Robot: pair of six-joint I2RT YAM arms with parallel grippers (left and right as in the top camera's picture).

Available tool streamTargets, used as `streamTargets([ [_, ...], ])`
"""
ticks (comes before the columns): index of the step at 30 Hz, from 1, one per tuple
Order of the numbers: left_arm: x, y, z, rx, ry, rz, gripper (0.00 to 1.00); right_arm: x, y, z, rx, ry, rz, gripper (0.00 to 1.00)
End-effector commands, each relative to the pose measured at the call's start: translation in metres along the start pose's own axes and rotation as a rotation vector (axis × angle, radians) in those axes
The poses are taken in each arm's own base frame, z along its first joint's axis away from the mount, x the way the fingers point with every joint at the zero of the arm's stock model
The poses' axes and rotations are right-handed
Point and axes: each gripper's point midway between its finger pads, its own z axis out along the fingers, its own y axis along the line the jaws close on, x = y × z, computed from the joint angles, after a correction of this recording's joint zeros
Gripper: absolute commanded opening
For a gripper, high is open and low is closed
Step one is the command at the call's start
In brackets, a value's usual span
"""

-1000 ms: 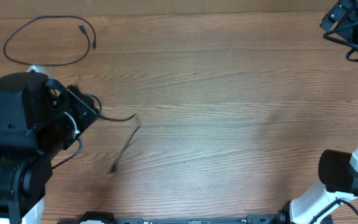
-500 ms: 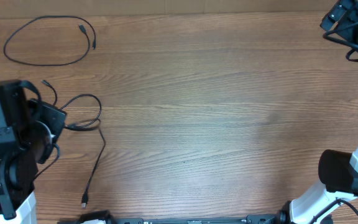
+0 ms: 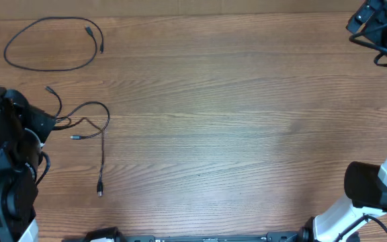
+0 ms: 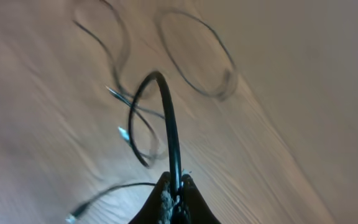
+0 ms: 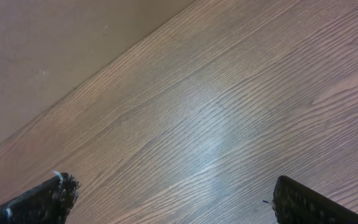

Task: Untangle cables
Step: 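Pull the grasped cable to the lower-left of the table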

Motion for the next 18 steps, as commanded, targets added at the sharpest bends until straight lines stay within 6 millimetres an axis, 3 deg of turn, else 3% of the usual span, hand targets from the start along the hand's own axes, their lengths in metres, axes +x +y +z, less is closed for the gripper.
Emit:
streamTargets([
  [1, -0.031, 0.04, -0.011, -0.197, -0.194, -0.073, 0.04, 0.0, 0.0, -0.004, -0.007, -0.008, -0.002, 1.0],
  [9, -0.046, 0.076, -0.013, -0.352, -0.265, -0.157, 0.04, 0.0, 0.0, -0.004, -0.007, -0.008, -0.002, 1.0],
  [13, -0.052, 0.089, 0.002, -0.438, -0.232, -0.141, 0.04, 0.0, 0.0, -0.004, -0.007, -0.008, -0.002, 1.0],
  [18, -0.058, 0.12, 0.035, -0.577, -0.142, -0.217, 0.04, 0.0, 0.0, -0.004, -0.007, -0.008, -0.002, 1.0],
])
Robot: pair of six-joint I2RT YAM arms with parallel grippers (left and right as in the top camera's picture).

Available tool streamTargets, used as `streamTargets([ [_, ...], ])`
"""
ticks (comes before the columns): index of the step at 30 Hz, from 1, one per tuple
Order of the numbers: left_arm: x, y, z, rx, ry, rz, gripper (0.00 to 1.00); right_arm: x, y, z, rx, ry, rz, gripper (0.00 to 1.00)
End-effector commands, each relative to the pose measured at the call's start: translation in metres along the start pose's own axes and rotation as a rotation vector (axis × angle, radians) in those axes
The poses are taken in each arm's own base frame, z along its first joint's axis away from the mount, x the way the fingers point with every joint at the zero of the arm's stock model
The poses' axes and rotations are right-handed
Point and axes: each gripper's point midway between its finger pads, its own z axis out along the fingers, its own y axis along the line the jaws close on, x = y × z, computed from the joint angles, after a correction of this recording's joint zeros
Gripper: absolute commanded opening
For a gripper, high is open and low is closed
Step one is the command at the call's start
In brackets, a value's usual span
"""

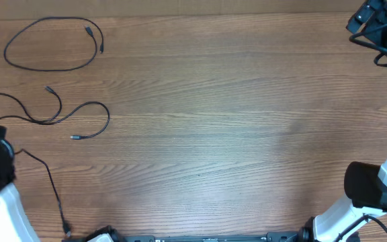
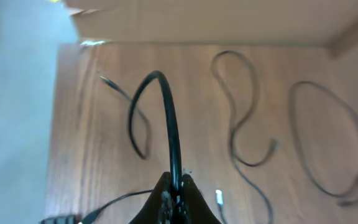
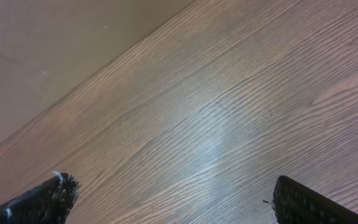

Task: Untangle cables

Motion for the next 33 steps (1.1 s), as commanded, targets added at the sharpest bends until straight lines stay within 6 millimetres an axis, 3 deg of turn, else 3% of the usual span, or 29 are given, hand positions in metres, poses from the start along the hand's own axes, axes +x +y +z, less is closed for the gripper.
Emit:
streamTargets([
  [1, -0.003, 0.007, 0.026, -0.074, 0.06, -0.032, 0.04, 0.0, 0.0, -0.004, -0.007, -0.007, -0.003, 1.0],
  [7, -0.004, 0.022, 0.071, -0.126, 0.216, -0.191, 0.04, 0.0, 0.0, -0.004, -0.007, -0.007, -0.003, 1.0],
  [16, -0.007, 0.043, 0.125, -0.071, 0.459, -0.487, 0.04, 0.0, 0.0, -0.004, -0.007, -0.007, -0.003, 1.0],
  [21, -0.004, 0.05, 0.142, -0.05, 0.537, -0.512, 0.04, 0.0, 0.0, -0.004, -0.007, -0.007, -0.003, 1.0],
  [26, 0.016, 0.052, 0.151, -0.095, 0.64, -0.505, 0.05, 0.0, 0.0, -0.004, -0.007, -0.007, -0.003, 1.0],
  [33, 0.058, 0.071, 0.162, -0.23, 0.813, -0.481, 0.06, 0.0, 0.0, -0.004, -0.007, -0.007, -0.003, 1.0],
])
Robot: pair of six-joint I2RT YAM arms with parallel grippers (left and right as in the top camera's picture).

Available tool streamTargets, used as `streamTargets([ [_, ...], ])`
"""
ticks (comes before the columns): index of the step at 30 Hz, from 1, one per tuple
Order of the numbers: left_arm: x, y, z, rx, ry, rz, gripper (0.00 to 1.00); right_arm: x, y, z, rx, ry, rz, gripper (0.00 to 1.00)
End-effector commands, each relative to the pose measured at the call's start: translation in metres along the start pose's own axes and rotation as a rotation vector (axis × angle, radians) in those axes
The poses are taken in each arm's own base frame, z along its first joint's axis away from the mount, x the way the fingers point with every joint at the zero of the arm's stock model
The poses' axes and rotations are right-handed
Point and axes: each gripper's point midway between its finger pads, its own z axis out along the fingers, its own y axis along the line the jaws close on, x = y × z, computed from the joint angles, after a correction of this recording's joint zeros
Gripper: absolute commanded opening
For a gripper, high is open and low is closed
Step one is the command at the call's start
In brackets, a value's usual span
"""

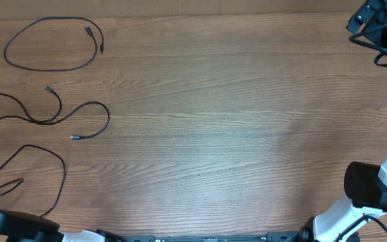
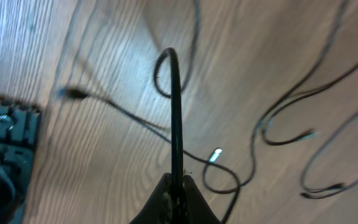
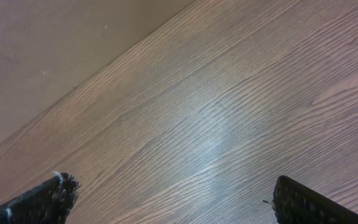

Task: Untangle cables

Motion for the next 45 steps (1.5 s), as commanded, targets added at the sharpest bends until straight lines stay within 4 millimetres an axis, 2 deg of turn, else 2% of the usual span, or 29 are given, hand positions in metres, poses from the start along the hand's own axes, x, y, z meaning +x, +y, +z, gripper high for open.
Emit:
streamTargets([
  [1, 0.005, 0.01, 0.022, -0.059, 0.062, 0.015, 0.07, 0.0, 0.0, -0.004, -0.007, -0.007, -0.003, 1.0],
  [12, 0.022, 0.048, 0.096, -0.167, 0.17, -0.013, 0.08, 0.0, 0.0, -0.004, -0.007, -0.007, -0.003, 1.0],
  [15, 0.022, 0.052, 0.109, -0.168, 0.168, -0.003, 0.08, 0.0, 0.0, -0.004, -0.007, -0.007, -0.003, 1.0],
  [19, 0.012, 0.057, 0.123, -0.178, 0.117, 0.007, 0.09, 0.0, 0.0, -0.004, -0.007, -0.007, -0.003, 1.0],
  [24, 0.003, 0.06, 0.13, -0.186, 0.07, 0.015, 0.1, 0.0, 0.0, -0.004, -0.007, -0.007, -0.003, 1.0],
  [28, -0.005, 0.052, 0.132, -0.153, 0.039, 0.03, 0.17, 0.0, 0.0, -0.004, -0.007, -0.007, -0.003, 1.0],
  [33, -0.017, 0.039, 0.134, -0.103, -0.006, 0.104, 0.16, 0.0, 0.0, -0.004, -0.007, -0.007, -0.003, 1.0],
  [35, -0.018, 0.038, 0.134, -0.099, -0.011, 0.121, 0.23, 0.0, 0.0, -0.004, -0.007, -0.007, -0.003, 1.0],
  [36, -0.018, 0.04, 0.134, -0.109, -0.014, 0.12, 0.33, 0.0, 0.0, -0.004, -0.007, -0.007, -0.003, 1.0],
  [37, -0.019, 0.042, 0.134, -0.119, -0.018, 0.121, 0.35, 0.0, 0.0, -0.004, -0.007, -0.007, -0.003, 1.0],
  [40, -0.025, 0.049, 0.134, -0.171, -0.06, 0.131, 0.36, 0.0, 0.0, -0.004, -0.007, -0.007, -0.003, 1.0],
  [43, -0.04, 0.07, 0.132, -0.31, -0.165, 0.151, 0.38, 0.0, 0.0, -0.004, -0.007, -0.007, -0.003, 1.0],
  [45, -0.04, 0.079, 0.135, -0.355, -0.184, 0.161, 0.39, 0.0, 0.0, -0.004, -0.007, -0.007, -0.003, 1.0],
])
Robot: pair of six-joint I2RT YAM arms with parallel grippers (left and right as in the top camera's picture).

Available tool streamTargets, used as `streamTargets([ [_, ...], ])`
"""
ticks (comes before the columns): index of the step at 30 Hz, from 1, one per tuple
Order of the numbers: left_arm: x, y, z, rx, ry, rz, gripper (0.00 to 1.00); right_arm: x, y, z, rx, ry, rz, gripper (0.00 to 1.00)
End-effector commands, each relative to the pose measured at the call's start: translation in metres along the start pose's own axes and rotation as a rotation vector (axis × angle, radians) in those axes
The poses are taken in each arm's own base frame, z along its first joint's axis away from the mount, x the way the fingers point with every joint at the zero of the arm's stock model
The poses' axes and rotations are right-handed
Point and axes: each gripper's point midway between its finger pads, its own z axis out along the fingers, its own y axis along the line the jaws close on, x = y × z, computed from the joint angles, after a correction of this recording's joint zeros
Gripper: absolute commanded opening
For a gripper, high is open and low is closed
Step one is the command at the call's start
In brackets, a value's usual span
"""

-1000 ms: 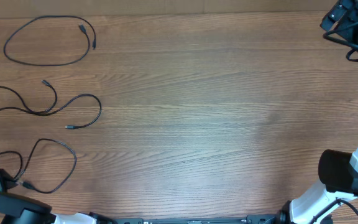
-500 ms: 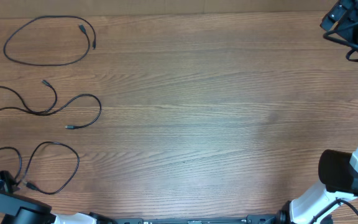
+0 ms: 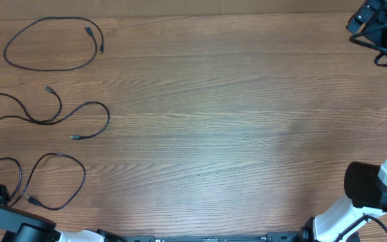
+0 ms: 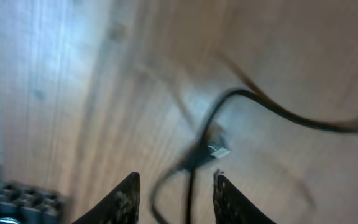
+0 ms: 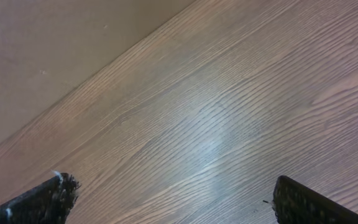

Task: Untangle cables

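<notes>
Three black cables lie apart along the table's left side in the overhead view: a closed loop (image 3: pixel 46 44) at the far left corner, a wavy cable (image 3: pixel 59 115) in the middle, and a double-looped cable (image 3: pixel 49 181) near the front edge. In the blurred left wrist view, my left gripper (image 4: pixel 174 190) is open over that front cable (image 4: pixel 253 102). A strand and a connector (image 4: pixel 215 149) lie just beyond the gap between its fingers. My right gripper (image 5: pixel 174 196) is open wide over bare wood, holding nothing.
The left arm's body (image 3: pixel 5 225) fills the front left corner. The right arm (image 3: pixel 371 188) rises at the front right, and its dark head (image 3: pixel 375 23) sits at the far right corner. A wall (image 5: pixel 55 37) borders the table's far edge.
My left gripper was shut on the front cable and is now open, with the cable let go. The cable has settled into two smaller loops at the front left. The right arm has not moved.
My left gripper was shut on a cable crossed with the wavy one at mid-left. It then held that cable clear of the wavy one, toward the front left, and afterwards nearer the front edge. Now it is released, and all three cables lie separate.
</notes>
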Motion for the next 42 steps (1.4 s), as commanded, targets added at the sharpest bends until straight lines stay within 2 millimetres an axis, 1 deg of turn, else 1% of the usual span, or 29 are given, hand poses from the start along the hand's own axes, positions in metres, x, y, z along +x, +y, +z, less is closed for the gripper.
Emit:
streamTargets([
  [1, -0.005, 0.024, 0.012, -0.153, -0.081, 0.051, 0.39, 0.0, 0.0, -0.004, -0.007, -0.007, -0.002, 1.0],
  [2, -0.003, 0.024, 0.015, -0.149, -0.077, 0.054, 0.41, 0.0, 0.0, -0.004, -0.007, -0.007, -0.002, 1.0],
  [5, -0.003, 0.02, 0.016, -0.142, -0.085, 0.086, 0.4, 0.0, 0.0, -0.004, -0.007, -0.007, -0.002, 1.0],
  [7, -0.005, 0.017, 0.013, -0.138, -0.091, 0.11, 0.45, 0.0, 0.0, -0.004, -0.007, -0.007, -0.002, 1.0],
  [9, -0.006, 0.013, 0.008, -0.127, -0.092, 0.109, 0.49, 0.0, 0.0, -0.004, -0.007, -0.007, -0.002, 1.0],
  [10, -0.007, 0.008, 0.003, -0.107, -0.088, 0.109, 0.49, 0.0, 0.0, -0.004, -0.007, -0.007, -0.002, 1.0],
  [12, -0.009, -0.002, -0.01, -0.067, -0.081, 0.108, 0.5, 0.0, 0.0, -0.004, -0.007, -0.007, -0.002, 1.0],
  [13, -0.013, -0.015, -0.026, -0.015, -0.079, 0.108, 0.5, 0.0, 0.0, -0.004, -0.007, -0.007, -0.002, 1.0],
  [16, -0.014, -0.037, -0.053, 0.088, -0.067, 0.114, 0.5, 0.0, 0.0, -0.004, -0.007, -0.007, -0.002, 1.0],
  [17, -0.007, -0.059, -0.071, 0.207, -0.02, 0.148, 0.51, 0.0, 0.0, -0.004, -0.007, -0.007, -0.002, 1.0],
  [18, 0.0, -0.073, -0.08, 0.29, 0.016, 0.191, 0.52, 0.0, 0.0, -0.004, -0.007, -0.007, -0.002, 1.0],
  [19, 0.008, -0.086, -0.088, 0.365, 0.05, 0.238, 0.53, 0.0, 0.0, -0.004, -0.007, -0.007, -0.002, 1.0],
  [20, 0.015, -0.093, -0.092, 0.413, 0.077, 0.278, 0.54, 0.0, 0.0, -0.004, -0.007, -0.007, -0.002, 1.0],
  [21, 0.022, -0.096, -0.093, 0.435, 0.1, 0.308, 0.57, 0.0, 0.0, -0.004, -0.007, -0.007, -0.002, 1.0],
  [22, 0.03, -0.096, -0.092, 0.428, 0.119, 0.345, 0.64, 0.0, 0.0, -0.004, -0.007, -0.007, -0.002, 1.0],
  [24, 0.041, -0.088, -0.079, 0.337, 0.116, 0.399, 0.79, 0.0, 0.0, -0.004, -0.007, -0.007, -0.002, 1.0],
  [25, 0.05, -0.081, -0.065, 0.256, 0.111, 0.433, 0.83, 0.0, 0.0, -0.004, -0.007, -0.007, -0.002, 1.0],
  [27, 0.057, -0.076, -0.052, 0.196, 0.102, 0.463, 0.82, 0.0, 0.0, -0.004, -0.007, -0.007, -0.002, 1.0],
  [31, 0.067, -0.069, -0.023, 0.113, 0.075, 0.517, 0.74, 0.0, 0.0, -0.004, -0.007, -0.007, -0.002, 1.0],
  [33, 0.074, -0.068, -0.012, 0.108, 0.081, 0.534, 0.65, 0.0, 0.0, -0.004, -0.007, -0.007, -0.002, 1.0],
  [34, 0.077, -0.068, -0.006, 0.106, 0.083, 0.539, 0.59, 0.0, 0.0, -0.004, -0.007, -0.007, -0.002, 1.0],
  [35, 0.079, -0.066, -0.001, 0.101, 0.085, 0.543, 0.49, 0.0, 0.0, -0.004, -0.007, -0.007, -0.002, 1.0],
  [36, 0.078, -0.054, 0.015, 0.049, 0.069, 0.511, 0.24, 0.0, 0.0, -0.004, -0.007, -0.007, -0.002, 1.0],
  [37, 0.072, -0.041, 0.024, -0.019, 0.034, 0.474, 0.15, 0.0, 0.0, -0.004, -0.007, -0.007, -0.002, 1.0],
  [41, 0.06, -0.012, 0.042, -0.151, -0.048, 0.416, 0.1, 0.0, 0.0, -0.004, -0.007, -0.007, -0.002, 1.0],
  [42, 0.06, -0.003, 0.05, -0.18, -0.066, 0.395, 0.08, 0.0, 0.0, -0.004, -0.007, -0.007, -0.002, 1.0],
])
